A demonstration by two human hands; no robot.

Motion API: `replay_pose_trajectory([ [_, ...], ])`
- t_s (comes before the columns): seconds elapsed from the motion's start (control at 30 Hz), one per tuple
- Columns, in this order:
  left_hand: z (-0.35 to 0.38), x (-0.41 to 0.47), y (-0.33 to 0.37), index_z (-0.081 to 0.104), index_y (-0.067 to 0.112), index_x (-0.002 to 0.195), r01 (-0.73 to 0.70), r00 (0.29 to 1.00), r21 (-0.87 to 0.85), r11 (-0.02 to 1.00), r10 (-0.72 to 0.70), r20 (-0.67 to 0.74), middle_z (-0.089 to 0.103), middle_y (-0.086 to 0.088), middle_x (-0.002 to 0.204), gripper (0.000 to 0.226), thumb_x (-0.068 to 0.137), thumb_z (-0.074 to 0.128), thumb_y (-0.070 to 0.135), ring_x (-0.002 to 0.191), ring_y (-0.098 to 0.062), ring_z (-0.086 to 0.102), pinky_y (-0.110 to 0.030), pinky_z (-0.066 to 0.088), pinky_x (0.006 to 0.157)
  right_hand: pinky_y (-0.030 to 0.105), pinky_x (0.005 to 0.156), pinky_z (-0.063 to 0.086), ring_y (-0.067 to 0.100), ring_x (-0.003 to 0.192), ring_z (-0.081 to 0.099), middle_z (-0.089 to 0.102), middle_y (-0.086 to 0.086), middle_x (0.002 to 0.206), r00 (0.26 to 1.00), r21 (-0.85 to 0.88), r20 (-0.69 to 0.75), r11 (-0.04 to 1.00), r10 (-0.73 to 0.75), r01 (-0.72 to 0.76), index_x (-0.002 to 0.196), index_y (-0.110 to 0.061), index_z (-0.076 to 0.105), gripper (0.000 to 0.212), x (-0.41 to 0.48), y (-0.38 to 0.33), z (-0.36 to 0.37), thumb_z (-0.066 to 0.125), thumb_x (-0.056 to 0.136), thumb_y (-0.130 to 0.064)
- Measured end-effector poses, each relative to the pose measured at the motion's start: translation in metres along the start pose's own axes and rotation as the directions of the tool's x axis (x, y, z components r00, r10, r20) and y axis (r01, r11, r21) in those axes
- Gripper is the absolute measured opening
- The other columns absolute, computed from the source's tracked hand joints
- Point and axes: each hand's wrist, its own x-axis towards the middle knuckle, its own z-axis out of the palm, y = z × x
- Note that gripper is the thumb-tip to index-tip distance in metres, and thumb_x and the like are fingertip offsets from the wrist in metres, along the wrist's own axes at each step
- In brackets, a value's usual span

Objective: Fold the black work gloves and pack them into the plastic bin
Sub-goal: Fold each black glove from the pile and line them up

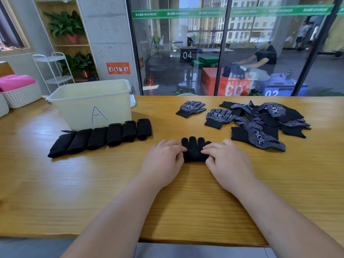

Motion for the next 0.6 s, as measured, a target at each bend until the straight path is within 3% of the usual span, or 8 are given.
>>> replay_pose_trajectory([
  [0.13, -0.005, -0.005, 0.001, 0.065, 0.033, 0.142, -0.027, 0.995, 0.035, 0.999, 0.023, 0.098, 0.062, 0.021, 0.136, 0.048, 0.101, 0.058, 0.056, 0.120, -0.011, 0.053, -0.036, 0.048, 0.102, 0.030, 0.086, 0.050, 0.008, 0.116, 0.053, 0.068, -0.025, 0.128, 0.997, 0.022, 0.075, 1.000, 0.004, -0.006, 0.130, -0.038, 0.070, 0.037, -0.002, 0.000, -0.005, 0.053, 0.098, -0.042],
  [0.27, -0.007, -0.005, -0.002, 0.064, 0.034, 0.142, 0.011, 0.996, -0.030, 1.000, -0.008, 0.089, 0.064, 0.020, 0.133, 0.042, 0.101, 0.066, 0.044, 0.123, -0.011, 0.053, -0.038, 0.048, 0.106, 0.026, 0.086, 0.044, 0.003, 0.119, 0.048, 0.062, -0.029, 0.128, 0.990, 0.097, 0.140, 0.995, -0.008, -0.006, 0.136, -0.042, 0.063, 0.042, -0.003, 0.007, -0.005, 0.063, 0.094, -0.046],
  [0.37, -0.012, -0.006, -0.001, 0.063, 0.037, 0.142, 0.089, 0.994, -0.139, 0.986, -0.080, 0.068, 0.062, 0.022, 0.121, 0.037, 0.105, 0.064, 0.039, 0.116, -0.006, 0.055, -0.029, 0.045, 0.103, 0.023, 0.090, 0.039, -0.001, 0.120, 0.050, 0.053, -0.035, 0.115, 0.986, 0.251, 0.160, 0.965, 0.040, -0.080, 0.135, -0.046, 0.063, 0.041, -0.004, 0.014, -0.006, 0.070, 0.096, -0.035],
  [0.47, -0.015, -0.008, 0.000, 0.061, 0.045, 0.141, 0.171, 0.984, -0.254, 0.952, -0.156, 0.081, 0.063, 0.018, 0.124, 0.035, 0.106, 0.061, 0.046, 0.106, 0.003, 0.052, -0.019, 0.041, 0.092, 0.024, 0.095, 0.042, 0.000, 0.116, 0.058, 0.060, -0.022, 0.122, 0.977, 0.418, 0.179, 0.890, 0.118, -0.184, 0.133, -0.050, 0.063, 0.038, -0.003, 0.020, -0.005, 0.070, 0.098, -0.037],
  [0.53, -0.016, -0.007, -0.001, 0.061, 0.047, 0.138, 0.201, 0.979, -0.335, 0.920, -0.183, 0.087, 0.067, 0.015, 0.125, 0.032, 0.106, 0.060, 0.049, 0.116, 0.000, 0.056, -0.024, 0.045, 0.097, 0.031, 0.097, 0.049, -0.001, 0.111, 0.061, 0.066, -0.019, 0.124, 0.974, 0.502, 0.177, 0.839, 0.139, -0.211, 0.130, -0.053, 0.062, 0.036, -0.002, 0.022, -0.003, 0.070, 0.097, -0.040],
  [0.6, -0.017, -0.008, -0.001, 0.062, 0.046, 0.136, 0.245, 0.970, -0.409, 0.879, -0.224, 0.100, 0.070, 0.012, 0.125, 0.031, 0.106, 0.060, 0.049, 0.122, -0.002, 0.057, -0.026, 0.046, 0.098, 0.030, 0.091, 0.050, -0.006, 0.090, 0.062, 0.071, -0.017, 0.118, 0.971, 0.570, 0.176, 0.787, 0.165, -0.237, 0.126, -0.052, 0.065, 0.032, -0.002, 0.020, -0.004, 0.071, 0.097, -0.040],
])
